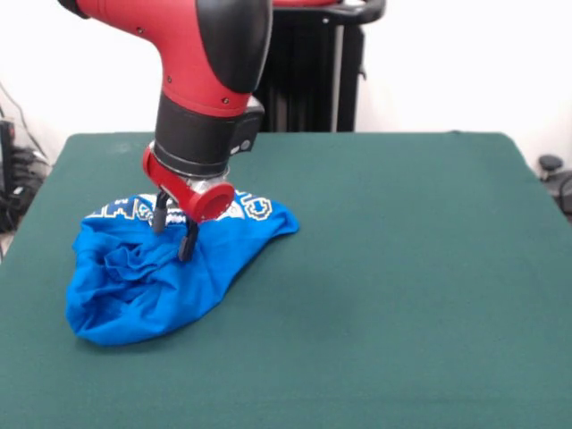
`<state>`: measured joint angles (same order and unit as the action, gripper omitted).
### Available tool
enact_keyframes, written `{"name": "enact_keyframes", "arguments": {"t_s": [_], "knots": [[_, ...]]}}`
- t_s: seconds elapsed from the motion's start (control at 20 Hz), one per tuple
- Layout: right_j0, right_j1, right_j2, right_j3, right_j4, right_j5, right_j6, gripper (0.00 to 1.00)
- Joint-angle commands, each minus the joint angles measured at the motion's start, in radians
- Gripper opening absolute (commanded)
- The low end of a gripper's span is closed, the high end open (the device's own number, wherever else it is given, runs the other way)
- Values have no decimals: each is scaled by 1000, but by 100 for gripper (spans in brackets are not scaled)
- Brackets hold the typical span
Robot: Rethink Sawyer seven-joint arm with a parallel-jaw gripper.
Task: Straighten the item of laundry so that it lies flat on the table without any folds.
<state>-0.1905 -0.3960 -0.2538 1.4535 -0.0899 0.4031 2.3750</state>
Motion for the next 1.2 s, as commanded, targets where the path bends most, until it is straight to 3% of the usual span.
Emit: {"name": "enact_keyframes", "arguments": {"t_s": [0.05,0.7,1.2], "knots": [[44,57,81,93,28,94,96,100],[83,111,20,61,15,-36,154,100],[223,205,-178,-9,57,-60,270,100]]}}
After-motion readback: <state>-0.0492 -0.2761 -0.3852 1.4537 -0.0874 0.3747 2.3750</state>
